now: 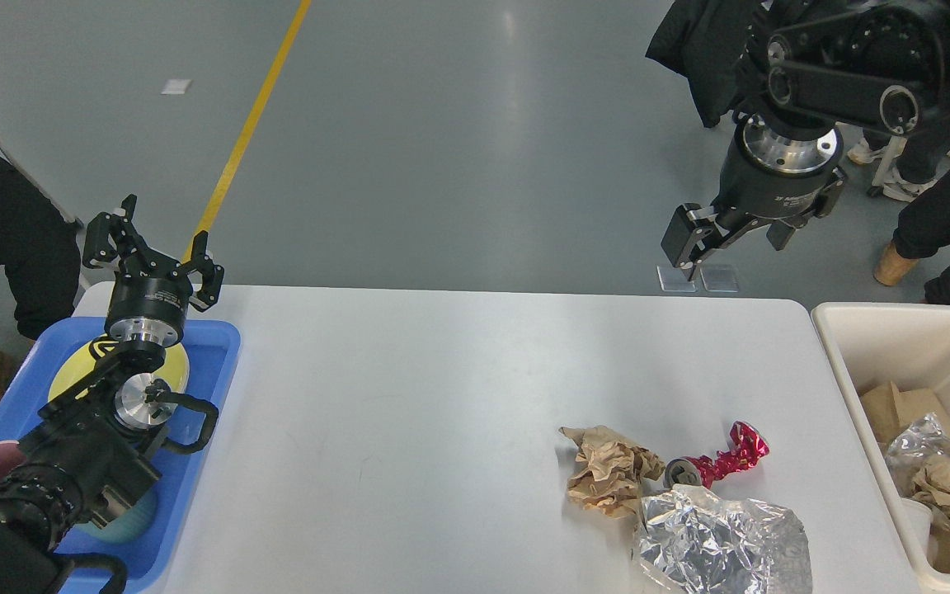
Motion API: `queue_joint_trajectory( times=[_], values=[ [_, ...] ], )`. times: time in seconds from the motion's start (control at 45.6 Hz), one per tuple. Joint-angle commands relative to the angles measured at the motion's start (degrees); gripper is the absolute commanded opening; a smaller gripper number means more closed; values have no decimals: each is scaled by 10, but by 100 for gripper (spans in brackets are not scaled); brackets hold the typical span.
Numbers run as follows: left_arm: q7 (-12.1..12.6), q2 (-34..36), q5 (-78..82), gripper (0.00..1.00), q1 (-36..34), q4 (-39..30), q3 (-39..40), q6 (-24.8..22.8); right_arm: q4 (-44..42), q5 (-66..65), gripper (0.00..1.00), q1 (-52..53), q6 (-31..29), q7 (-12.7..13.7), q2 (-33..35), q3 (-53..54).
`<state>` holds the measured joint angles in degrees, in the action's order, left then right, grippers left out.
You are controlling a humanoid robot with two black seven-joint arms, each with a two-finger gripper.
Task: Tidy desktop
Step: 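Raise the right gripper out of the bin and swing it back, then lower the right gripper onto the red wrapper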
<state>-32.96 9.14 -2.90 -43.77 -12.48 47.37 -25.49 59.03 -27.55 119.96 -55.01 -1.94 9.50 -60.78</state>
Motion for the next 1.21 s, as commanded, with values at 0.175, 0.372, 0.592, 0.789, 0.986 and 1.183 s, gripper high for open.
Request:
queue_joint_trajectory(
  times=[0.175,0.372,0.592,0.789,0.986,1.183],
  values=[
    [0,0,0,96,0,0,0,0,-1,0,100,0,0,0,41,-6],
    [0,0,0,96,0,0,0,0,-2,0,100,-12,0,1,85,-17],
    [0,0,0,96,0,0,0,0,-1,0,100,-89,32,2,119,-15],
    [0,0,0,96,0,0,0,0,6,0,100,-172,172,3,113,-17],
    [0,0,0,96,0,0,0,0,6,9,100,-242,285,9,105,-17],
    [0,0,0,96,0,0,0,0,7,107,82,-292,309,93,106,-18]
  ],
)
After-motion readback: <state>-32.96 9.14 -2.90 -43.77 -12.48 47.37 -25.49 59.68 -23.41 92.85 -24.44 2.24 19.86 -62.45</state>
